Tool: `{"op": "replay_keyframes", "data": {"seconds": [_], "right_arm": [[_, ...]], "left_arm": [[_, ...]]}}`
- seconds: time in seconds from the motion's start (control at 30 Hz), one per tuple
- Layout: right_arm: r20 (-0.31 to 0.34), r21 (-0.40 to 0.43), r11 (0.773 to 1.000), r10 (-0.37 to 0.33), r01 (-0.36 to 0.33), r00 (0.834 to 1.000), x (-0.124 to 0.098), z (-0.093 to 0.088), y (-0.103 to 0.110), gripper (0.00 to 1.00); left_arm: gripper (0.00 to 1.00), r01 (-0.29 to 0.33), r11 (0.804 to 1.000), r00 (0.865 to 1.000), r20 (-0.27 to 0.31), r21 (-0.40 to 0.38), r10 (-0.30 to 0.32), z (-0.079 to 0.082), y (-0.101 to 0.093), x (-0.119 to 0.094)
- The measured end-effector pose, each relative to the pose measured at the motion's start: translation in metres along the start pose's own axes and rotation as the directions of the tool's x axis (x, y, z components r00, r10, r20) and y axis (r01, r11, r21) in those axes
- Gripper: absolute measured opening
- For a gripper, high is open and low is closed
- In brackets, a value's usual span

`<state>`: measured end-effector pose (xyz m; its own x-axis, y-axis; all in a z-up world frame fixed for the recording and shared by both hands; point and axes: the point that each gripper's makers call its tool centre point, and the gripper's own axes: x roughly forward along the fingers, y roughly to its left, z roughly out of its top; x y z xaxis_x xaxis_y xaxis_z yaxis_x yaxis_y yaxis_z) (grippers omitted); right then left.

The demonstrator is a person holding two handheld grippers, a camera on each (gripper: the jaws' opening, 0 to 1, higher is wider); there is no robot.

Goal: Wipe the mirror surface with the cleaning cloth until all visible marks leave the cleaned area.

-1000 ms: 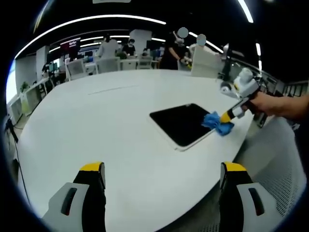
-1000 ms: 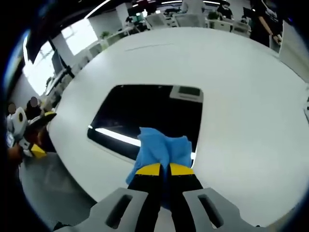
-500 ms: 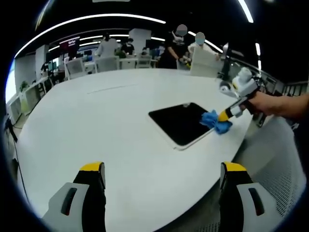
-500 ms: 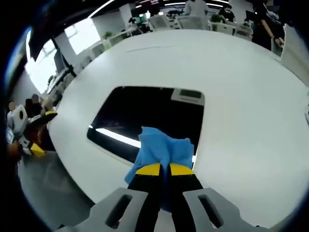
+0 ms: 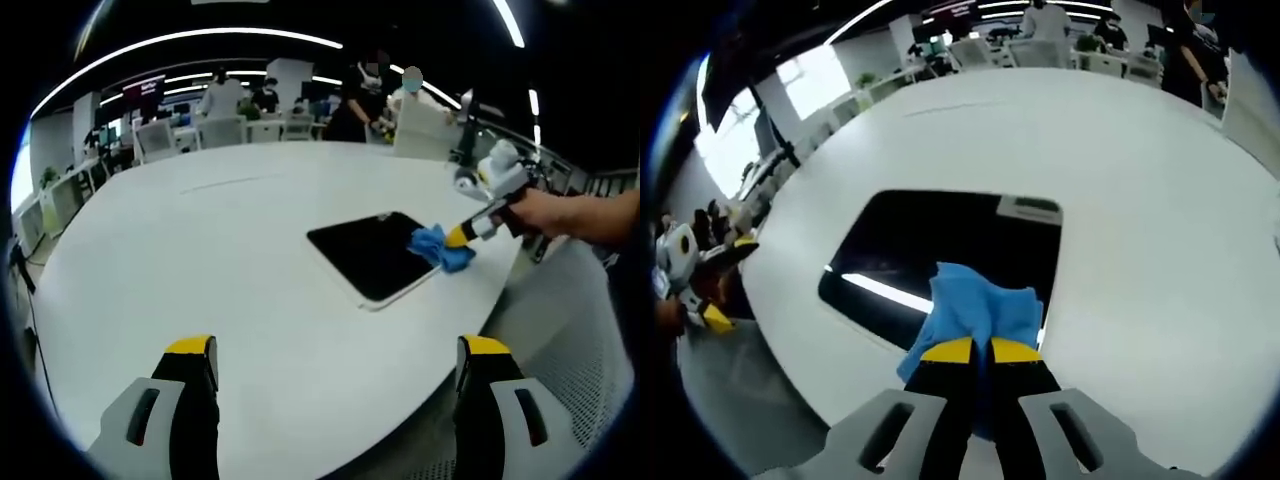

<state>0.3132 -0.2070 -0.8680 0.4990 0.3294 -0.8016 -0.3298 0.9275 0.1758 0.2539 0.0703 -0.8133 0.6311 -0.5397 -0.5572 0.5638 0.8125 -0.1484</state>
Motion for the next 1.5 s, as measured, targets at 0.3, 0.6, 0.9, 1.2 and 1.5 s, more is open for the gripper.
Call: {"op": "replay_keyframes", "data": {"seconds": [0.3,0.6,0.9,1.2,1.5], "right_arm": [[0.011,-0.015,1.0,-0.007,0.008,1.0,0.006,0.01,-0.005,0.0],[0.02,-0.013,1.0,-0.02,0.02,1.0,0.013,0.021,-0.01,0.0],[0.026,-0.018,0.999,-0.026,0.026,0.999,0.023,0.038,-0.018,0.0],[0.019,-0.003,1.0,-0.023,0.023,1.0,0.033,0.055,-0.028,0.0],[0.014,-0.03,0.999,-0.031,0.031,0.999,0.043,0.072,-0.036,0.0]], "left_arm": [[0.99,-0.004,1.0,1.0,0.009,-0.002,0.004,0.001,0.001,-0.001],[0.99,-0.007,1.0,1.0,0.012,-0.004,0.007,0.002,0.003,-0.001],[0.99,-0.005,1.0,1.0,0.01,0.0,0.005,0.002,0.002,-0.001],[0.99,-0.009,1.0,1.0,0.012,-0.003,0.009,0.002,0.003,-0.001],[0.99,-0.012,1.0,1.0,0.014,-0.008,0.012,0.002,0.004,-0.002]]}}
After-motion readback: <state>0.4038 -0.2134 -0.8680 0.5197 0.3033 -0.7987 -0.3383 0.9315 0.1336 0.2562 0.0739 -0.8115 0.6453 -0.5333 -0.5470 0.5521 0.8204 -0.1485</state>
